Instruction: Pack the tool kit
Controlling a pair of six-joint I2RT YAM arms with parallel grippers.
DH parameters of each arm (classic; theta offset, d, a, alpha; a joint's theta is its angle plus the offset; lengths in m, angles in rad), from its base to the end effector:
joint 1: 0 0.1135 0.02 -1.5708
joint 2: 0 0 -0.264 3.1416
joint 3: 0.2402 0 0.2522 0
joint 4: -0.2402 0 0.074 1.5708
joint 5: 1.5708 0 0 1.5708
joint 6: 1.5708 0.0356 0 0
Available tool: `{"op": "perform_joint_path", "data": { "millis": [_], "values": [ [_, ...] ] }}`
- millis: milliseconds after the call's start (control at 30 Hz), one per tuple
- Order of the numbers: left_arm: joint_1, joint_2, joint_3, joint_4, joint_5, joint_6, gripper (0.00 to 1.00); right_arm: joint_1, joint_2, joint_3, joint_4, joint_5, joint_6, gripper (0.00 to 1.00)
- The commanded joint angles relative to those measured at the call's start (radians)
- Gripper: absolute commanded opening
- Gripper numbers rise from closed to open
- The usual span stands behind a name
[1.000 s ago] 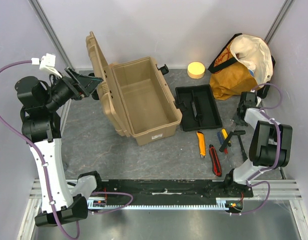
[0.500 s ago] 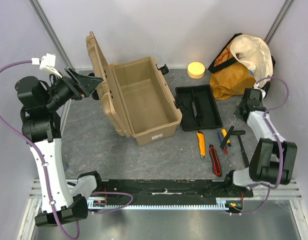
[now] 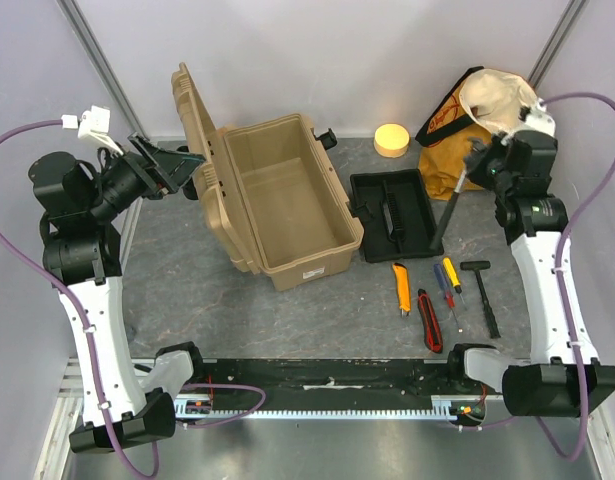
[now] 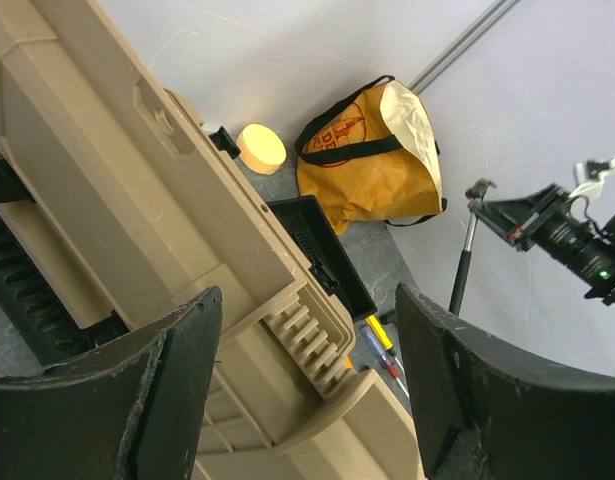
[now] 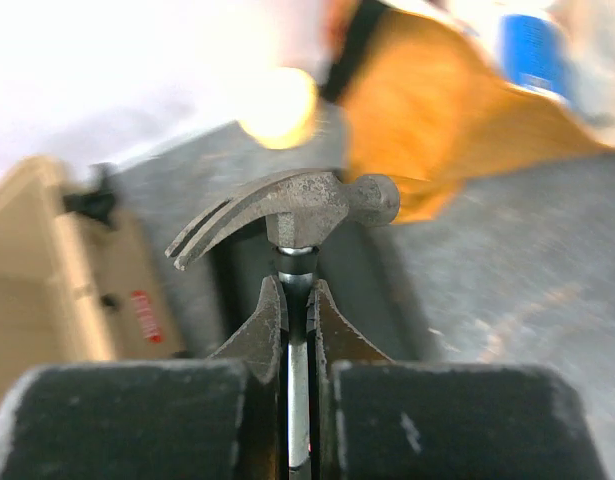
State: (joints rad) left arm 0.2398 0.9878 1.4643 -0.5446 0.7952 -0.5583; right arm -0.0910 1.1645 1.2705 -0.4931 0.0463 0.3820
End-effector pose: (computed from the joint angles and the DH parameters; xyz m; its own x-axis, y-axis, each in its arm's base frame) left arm 0.1649 0.0141 0.4928 -0.3345 -0.4636 -0.8205 0.4108 0.7118 -0.5697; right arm 0.2532 -0.0248 0.4002 -0.2991 0.4012 -0.8658 0.2640 0.9067 0.3290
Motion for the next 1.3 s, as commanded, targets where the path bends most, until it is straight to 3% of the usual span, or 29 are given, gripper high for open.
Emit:
{"op": "perform_joint_path", "data": {
  "millis": [0, 133, 300, 500, 800, 1133, 1267],
  "values": [
    [-0.002, -0.003, 0.05, 0.008, 0.002, 0.037, 0.76, 0.178, 0.024, 0.164, 0.071, -0.144, 0.073, 0.0],
    [-0.002, -0.008, 0.054, 0.005, -0.005, 0.037, 0.76, 0.376, 0.093, 0.23, 0.187, -0.128, 0.147, 0.0],
    [-0.004, -0.031, 0.033, -0.005, -0.011, 0.026, 0.76, 0.617, 0.263, 0.306, 0.29, 0.045, 0.106, 0.0],
    [-0.013, -0.057, 0.021, -0.015, -0.03, 0.023, 0.76, 0.789, 0.519, 0.417, 0.412, 0.119, 0.061, 0.0],
    [-0.016, -0.066, -0.012, -0.014, -0.039, 0.023, 0.76, 0.902, 0.86, 0.55, 0.375, 0.308, -0.006, 0.0],
    [-0.025, -0.054, -0.01, -0.015, -0.044, 0.031, 0.76, 0.912, 1.075, 0.613, 0.323, 0.291, 0.012, 0.0],
    [-0.027, -0.054, -0.01, -0.015, -0.045, 0.031, 0.76, 0.912, 1.144, 0.671, 0.284, 0.253, 0.029, 0.11]
  ]
}}
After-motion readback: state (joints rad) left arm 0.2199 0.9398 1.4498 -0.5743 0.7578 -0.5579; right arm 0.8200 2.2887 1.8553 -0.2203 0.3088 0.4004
